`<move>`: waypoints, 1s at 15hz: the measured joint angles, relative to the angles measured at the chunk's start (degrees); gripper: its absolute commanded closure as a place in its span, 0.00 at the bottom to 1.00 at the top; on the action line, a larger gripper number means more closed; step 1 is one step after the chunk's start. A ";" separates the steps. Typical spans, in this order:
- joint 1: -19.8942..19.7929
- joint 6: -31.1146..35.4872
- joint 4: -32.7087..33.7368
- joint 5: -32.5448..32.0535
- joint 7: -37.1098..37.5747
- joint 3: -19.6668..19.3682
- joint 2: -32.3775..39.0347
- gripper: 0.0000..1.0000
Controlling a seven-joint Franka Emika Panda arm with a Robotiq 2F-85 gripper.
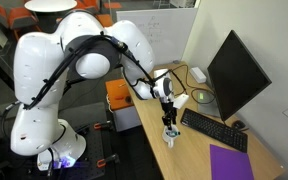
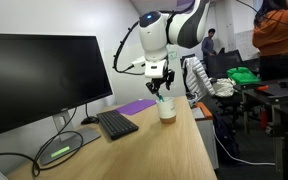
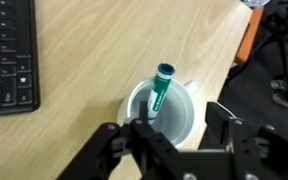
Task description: Remove the marker from the mug
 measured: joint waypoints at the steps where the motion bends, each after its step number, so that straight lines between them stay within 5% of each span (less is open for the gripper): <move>1: -0.18 0.39 0.02 -0.17 -0.58 0.00 0.31 0.37; 15: -2.44 2.20 3.68 -0.37 -0.67 -0.06 6.49 0.36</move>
